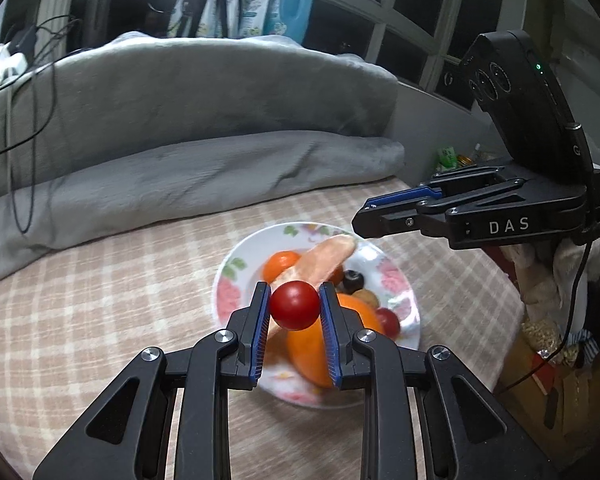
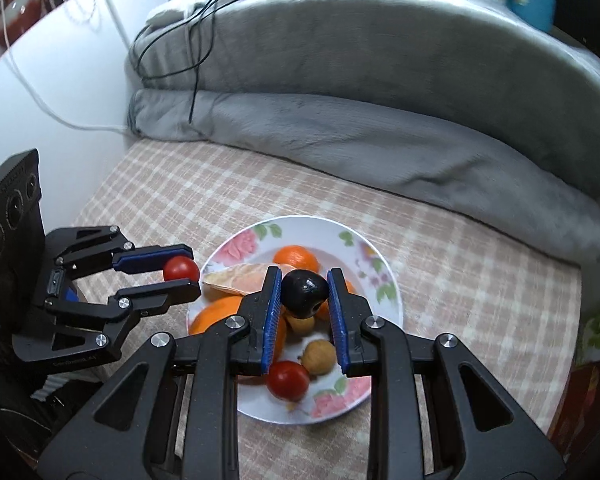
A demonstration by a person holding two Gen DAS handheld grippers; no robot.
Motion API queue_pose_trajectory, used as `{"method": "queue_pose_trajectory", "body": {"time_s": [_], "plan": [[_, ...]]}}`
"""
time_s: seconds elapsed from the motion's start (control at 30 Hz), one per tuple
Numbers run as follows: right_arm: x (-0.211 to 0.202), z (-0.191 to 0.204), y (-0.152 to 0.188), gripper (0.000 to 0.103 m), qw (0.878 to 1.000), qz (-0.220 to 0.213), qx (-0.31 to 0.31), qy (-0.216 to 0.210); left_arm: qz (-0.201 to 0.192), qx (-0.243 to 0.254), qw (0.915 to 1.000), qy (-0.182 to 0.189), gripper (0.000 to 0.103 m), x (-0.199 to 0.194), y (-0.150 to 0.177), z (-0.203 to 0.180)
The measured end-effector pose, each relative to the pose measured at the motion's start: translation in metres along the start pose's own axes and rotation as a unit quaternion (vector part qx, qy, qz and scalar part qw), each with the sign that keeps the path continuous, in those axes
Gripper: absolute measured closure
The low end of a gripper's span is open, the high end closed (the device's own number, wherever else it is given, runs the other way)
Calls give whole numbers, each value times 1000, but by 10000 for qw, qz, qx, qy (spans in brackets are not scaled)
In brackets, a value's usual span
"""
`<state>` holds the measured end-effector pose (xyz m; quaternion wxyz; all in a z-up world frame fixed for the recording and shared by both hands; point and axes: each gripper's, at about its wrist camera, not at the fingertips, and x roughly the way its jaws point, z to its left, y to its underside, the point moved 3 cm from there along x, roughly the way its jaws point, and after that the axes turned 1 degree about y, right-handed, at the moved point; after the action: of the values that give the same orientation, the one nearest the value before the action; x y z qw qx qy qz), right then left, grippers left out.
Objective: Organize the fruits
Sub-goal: 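Carry the tomato with the left tool while the right tool carries the grape over the plate, then open the left tool onto the plate while the right tool releases the grape there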
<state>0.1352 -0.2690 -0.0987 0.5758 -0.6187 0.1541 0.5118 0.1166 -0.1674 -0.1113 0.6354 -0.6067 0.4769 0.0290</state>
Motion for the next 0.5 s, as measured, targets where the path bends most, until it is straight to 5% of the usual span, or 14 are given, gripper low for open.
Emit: {"method": "queue_pose_trajectory", "body": {"time_s": [0.33,0.43,0.5], "plan": [[-6,-23,11,76,9992,-95,400,5,79,302,9993,187,79,16,-12,-28],[-13,-22,9,42,9987,-265,424,-25,61,297,9994,157,52,13,-13,-29],[-17,-21,7,40,9985,-341,435,-58,19,264,9995,164,51,11,-14,-28]]}}
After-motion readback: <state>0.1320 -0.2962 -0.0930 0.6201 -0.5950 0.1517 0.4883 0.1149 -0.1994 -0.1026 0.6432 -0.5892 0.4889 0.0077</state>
